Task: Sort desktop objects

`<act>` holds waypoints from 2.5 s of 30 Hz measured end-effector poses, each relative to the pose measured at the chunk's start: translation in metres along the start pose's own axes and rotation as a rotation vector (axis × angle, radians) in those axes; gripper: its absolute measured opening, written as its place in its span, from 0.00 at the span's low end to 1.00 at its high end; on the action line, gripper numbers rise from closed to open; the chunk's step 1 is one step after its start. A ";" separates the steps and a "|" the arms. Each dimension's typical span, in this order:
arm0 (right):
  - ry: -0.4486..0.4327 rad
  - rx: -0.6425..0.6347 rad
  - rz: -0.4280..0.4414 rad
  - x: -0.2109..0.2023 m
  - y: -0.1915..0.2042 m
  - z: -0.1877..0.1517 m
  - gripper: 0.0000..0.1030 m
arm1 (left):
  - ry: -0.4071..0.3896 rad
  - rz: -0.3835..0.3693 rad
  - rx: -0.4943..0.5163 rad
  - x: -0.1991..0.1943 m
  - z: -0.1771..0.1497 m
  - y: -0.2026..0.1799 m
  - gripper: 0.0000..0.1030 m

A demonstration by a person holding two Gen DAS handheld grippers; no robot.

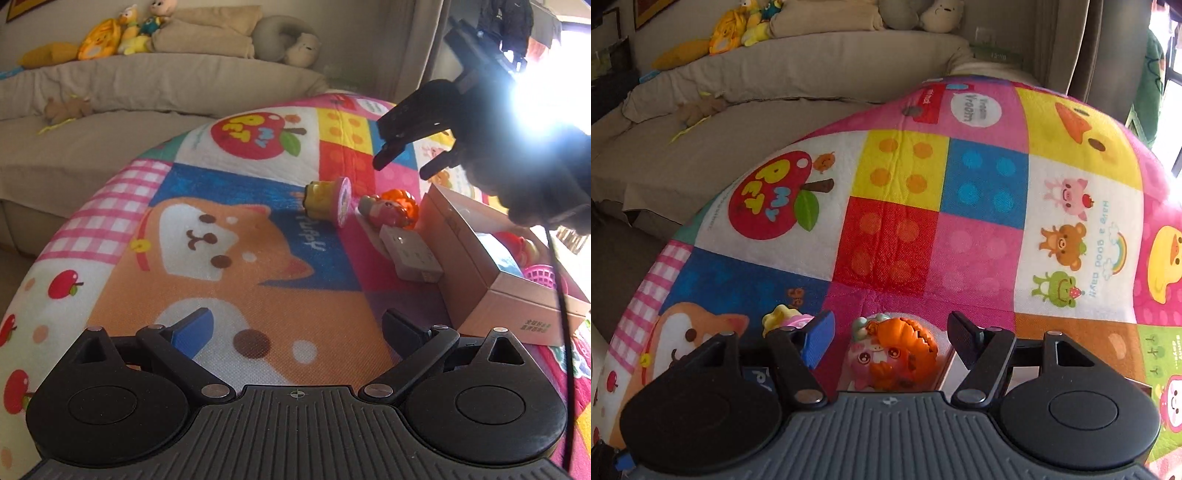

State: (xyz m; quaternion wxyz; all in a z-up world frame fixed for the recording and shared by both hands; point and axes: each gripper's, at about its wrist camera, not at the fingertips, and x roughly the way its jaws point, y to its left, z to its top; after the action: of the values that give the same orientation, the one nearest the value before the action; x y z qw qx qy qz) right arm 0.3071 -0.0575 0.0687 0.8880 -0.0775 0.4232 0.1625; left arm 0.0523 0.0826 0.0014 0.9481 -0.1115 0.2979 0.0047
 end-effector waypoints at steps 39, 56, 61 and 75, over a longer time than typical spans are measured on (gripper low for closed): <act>-0.234 -0.035 0.137 -0.173 -0.038 -0.181 0.65 | 0.015 0.016 0.102 0.084 0.090 -0.031 1.00; -0.277 0.106 0.004 -0.174 -0.098 -0.240 0.73 | 0.069 -0.039 0.152 0.056 0.081 -0.042 0.46; -0.215 0.030 0.196 -0.168 -0.053 -0.246 0.77 | 0.018 -0.109 0.141 -0.023 0.057 -0.032 0.46; -0.062 0.101 0.384 -0.090 0.012 -0.218 0.53 | 0.138 -0.285 0.061 -0.095 -0.016 -0.019 0.46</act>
State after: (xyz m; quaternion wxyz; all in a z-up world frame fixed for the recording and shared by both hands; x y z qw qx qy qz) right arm 0.0913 -0.1259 0.0019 0.8561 0.0540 0.4101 0.3097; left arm -0.0335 0.0660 0.0462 0.9193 -0.1240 0.3436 -0.1465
